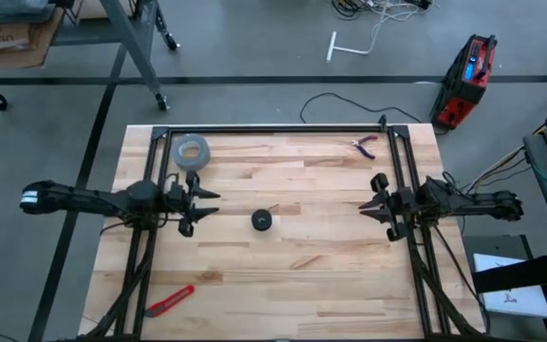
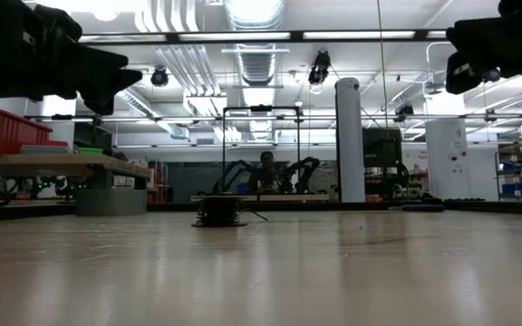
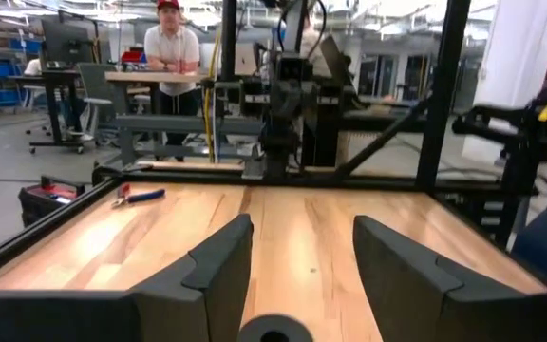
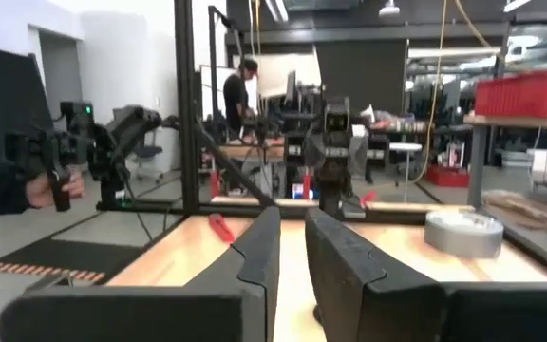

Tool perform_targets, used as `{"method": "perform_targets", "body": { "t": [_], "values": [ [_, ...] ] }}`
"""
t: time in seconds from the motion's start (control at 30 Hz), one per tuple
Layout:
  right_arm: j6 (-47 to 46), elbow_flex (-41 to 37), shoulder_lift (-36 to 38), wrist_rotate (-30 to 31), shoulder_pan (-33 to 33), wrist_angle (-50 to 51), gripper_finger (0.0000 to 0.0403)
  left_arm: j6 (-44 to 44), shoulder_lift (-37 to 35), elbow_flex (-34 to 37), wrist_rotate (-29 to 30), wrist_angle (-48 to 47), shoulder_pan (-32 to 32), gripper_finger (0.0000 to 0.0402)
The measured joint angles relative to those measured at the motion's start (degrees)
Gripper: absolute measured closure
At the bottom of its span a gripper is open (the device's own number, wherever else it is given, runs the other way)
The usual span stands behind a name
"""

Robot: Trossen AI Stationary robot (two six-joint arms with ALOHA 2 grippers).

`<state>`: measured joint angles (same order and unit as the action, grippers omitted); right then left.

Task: Coil cords
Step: Return to Home Position

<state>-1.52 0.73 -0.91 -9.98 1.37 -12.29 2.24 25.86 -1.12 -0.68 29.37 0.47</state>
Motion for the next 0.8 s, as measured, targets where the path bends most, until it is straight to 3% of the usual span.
{"method": "perform_targets", "body": {
  "t": [0.27, 0.8],
  "values": [
    [0.02, -0.02, 0.01, -0.02, 0.00, 0.30, 0.0363, 1.42, 2.69, -0.93, 0.19, 0.85, 0.00, 0.0226],
    [0.04, 0.50, 0.01, 0.00, 0.00, 0.42, 0.0331, 1.46, 8.15, -0.97, 0.17, 1.03, 0.00, 0.0226]
  ]
}}
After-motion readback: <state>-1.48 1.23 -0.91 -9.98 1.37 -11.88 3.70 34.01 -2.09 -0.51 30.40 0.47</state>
